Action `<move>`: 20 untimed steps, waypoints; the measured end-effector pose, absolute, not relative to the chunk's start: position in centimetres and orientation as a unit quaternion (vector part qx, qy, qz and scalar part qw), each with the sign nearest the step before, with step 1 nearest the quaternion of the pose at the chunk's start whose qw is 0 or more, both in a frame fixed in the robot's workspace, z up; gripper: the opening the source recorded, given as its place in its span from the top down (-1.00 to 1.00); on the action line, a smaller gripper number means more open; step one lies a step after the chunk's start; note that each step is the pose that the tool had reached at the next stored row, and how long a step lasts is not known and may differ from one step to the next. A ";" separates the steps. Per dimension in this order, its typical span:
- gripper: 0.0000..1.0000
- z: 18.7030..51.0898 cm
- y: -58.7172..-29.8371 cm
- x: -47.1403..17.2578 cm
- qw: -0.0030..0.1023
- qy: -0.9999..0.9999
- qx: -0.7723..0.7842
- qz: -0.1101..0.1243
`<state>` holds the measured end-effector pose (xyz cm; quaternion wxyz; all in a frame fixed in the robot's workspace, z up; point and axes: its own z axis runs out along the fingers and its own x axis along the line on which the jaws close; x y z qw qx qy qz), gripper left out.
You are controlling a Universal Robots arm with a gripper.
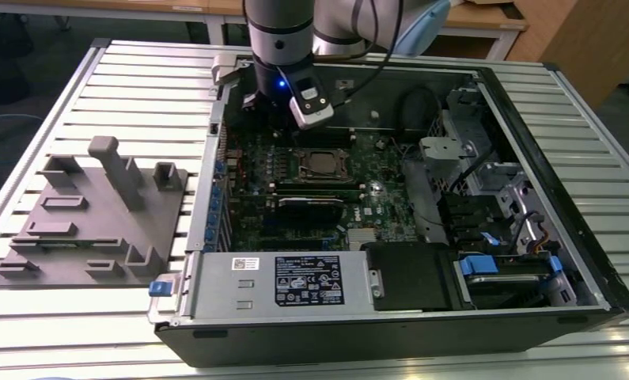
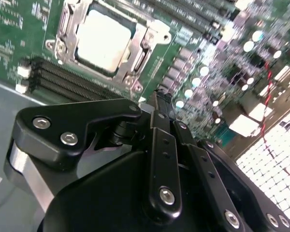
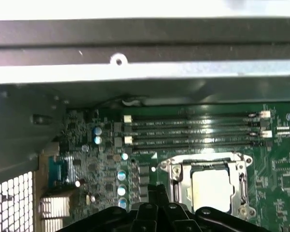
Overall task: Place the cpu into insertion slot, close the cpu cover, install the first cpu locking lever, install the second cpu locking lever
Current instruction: 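Install the first cpu locking lever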
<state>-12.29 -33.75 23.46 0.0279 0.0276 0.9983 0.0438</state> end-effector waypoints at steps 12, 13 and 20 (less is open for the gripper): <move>0.79 23.5 -33.8 -13.2 0.027 0.994 0.029 0.097; 0.79 23.5 -33.8 -13.3 0.027 0.994 0.029 0.101; 0.79 23.5 -33.8 -13.3 0.027 0.993 0.030 0.115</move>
